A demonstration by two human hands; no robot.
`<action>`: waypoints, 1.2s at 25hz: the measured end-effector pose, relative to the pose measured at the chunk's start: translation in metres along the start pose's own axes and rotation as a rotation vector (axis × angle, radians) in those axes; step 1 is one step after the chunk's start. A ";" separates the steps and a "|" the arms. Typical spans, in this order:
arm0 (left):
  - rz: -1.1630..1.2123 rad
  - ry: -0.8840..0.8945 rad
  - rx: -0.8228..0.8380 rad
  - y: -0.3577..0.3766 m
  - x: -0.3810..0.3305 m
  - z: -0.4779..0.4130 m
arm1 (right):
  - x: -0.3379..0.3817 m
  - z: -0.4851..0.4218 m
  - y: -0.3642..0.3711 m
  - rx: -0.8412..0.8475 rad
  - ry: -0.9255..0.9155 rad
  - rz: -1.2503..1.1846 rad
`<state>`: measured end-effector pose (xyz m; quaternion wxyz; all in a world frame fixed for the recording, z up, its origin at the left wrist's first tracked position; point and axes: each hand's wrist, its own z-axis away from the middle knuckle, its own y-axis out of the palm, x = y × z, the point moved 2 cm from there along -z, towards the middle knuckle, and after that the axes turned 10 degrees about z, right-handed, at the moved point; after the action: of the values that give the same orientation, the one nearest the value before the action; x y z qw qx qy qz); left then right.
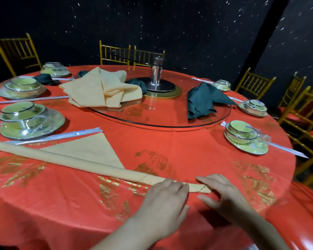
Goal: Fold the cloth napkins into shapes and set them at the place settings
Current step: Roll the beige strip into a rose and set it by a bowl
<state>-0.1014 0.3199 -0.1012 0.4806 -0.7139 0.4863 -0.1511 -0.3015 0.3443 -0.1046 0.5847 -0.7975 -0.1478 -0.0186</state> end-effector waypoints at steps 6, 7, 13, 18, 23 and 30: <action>-0.105 -0.145 -0.026 0.013 -0.006 -0.020 | -0.006 -0.009 -0.010 0.032 0.053 -0.276; -0.101 -0.164 -0.016 0.013 -0.008 -0.023 | -0.006 -0.012 -0.011 0.037 0.078 -0.399; -0.024 -0.281 -0.107 0.018 -0.011 -0.027 | -0.010 -0.023 -0.015 0.115 0.141 -0.758; 0.092 -0.371 -0.098 0.018 -0.004 -0.025 | -0.006 -0.037 -0.012 0.301 -0.049 -0.519; 0.217 -0.477 -0.102 0.013 -0.001 -0.026 | -0.011 -0.048 -0.013 0.376 -0.099 -0.559; 0.289 -0.451 -0.035 0.009 0.000 -0.022 | -0.006 -0.054 -0.010 0.334 -0.081 -0.743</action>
<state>-0.1214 0.3071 -0.0979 0.5809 -0.6608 0.4665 0.0905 -0.3017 0.2951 -0.0795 0.6534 -0.5840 -0.4496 -0.1727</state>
